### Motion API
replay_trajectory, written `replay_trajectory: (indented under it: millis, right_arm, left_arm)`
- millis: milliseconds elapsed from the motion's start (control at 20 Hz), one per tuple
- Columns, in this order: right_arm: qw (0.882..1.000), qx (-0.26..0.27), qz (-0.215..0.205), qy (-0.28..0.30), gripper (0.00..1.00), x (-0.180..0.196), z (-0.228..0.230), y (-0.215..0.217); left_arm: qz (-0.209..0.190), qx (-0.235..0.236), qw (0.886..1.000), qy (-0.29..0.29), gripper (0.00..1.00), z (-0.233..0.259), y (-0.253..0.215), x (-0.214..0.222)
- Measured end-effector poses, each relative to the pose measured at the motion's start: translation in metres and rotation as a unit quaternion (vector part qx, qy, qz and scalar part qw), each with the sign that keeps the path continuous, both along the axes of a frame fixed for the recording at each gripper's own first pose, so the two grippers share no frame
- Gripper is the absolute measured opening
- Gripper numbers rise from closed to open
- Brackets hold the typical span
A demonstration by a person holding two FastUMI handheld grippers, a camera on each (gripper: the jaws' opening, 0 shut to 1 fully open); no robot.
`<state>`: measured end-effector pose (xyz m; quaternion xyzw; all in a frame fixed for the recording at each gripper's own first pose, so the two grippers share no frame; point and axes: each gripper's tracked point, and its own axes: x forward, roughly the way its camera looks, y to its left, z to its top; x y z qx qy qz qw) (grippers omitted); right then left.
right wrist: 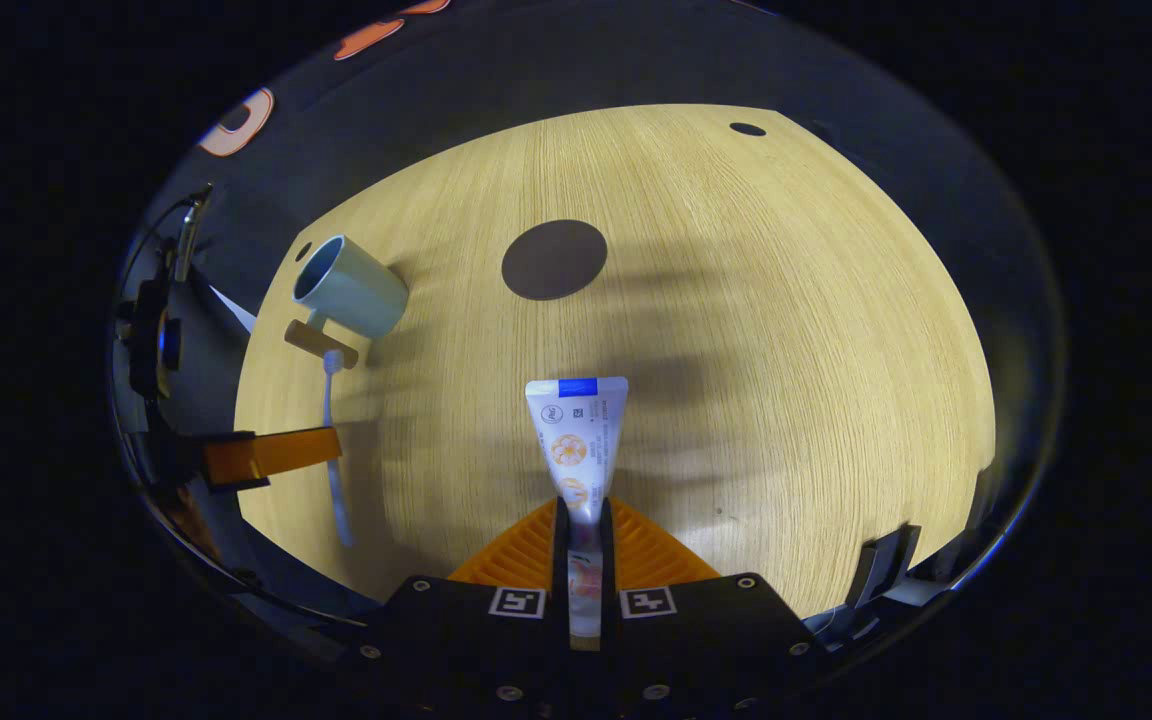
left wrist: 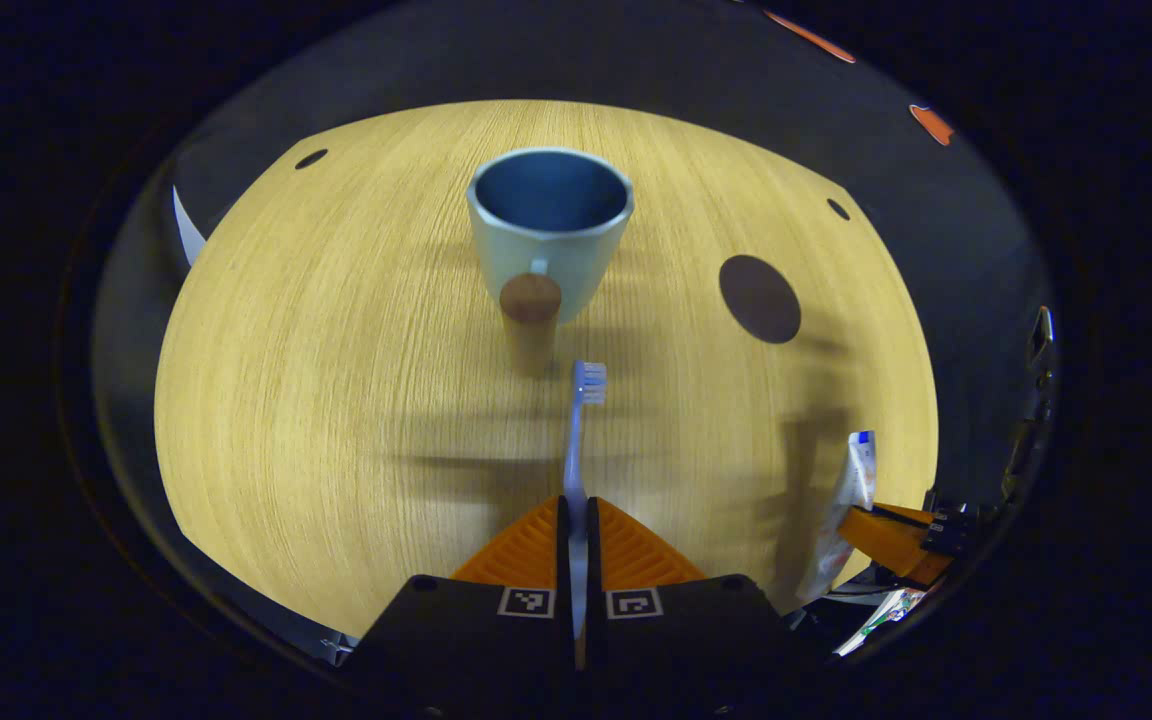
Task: Put the toothbrush and toothpaste on the desktop into the cup, then pick up the cup and place it on the coaster on the desktop.
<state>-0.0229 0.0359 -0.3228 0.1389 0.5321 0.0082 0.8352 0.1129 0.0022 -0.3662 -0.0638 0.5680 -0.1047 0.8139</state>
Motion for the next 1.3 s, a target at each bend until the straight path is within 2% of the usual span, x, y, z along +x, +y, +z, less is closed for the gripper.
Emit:
replay_trajectory:
  millis: [350, 550, 900, 1300]
  right_arm:
    - [1.000, -0.004, 0.013, -0.023, 0.13, 0.010, 0.017, 0.002]
    - [0.999, -0.004, 0.020, -0.047, 0.13, 0.016, 0.027, 0.006]
    - [0.998, -0.019, 0.021, -0.063, 0.13, 0.007, 0.038, 0.011]
    - [0.998, -0.019, -0.018, -0.053, 0.13, -0.006, 0.043, 0.019]
  left_arm:
    - [0.002, -0.034, 0.994, -0.105, 0.05, 0.080, 0.000, 0.031]
    - [-0.004, -0.036, 0.982, -0.185, 0.04, 0.119, 0.014, 0.074]
    - [-0.011, -0.051, 0.965, -0.258, 0.05, 0.138, 0.026, 0.151]
    - [-0.021, -0.067, 0.952, -0.297, 0.04, 0.132, 0.033, 0.220]
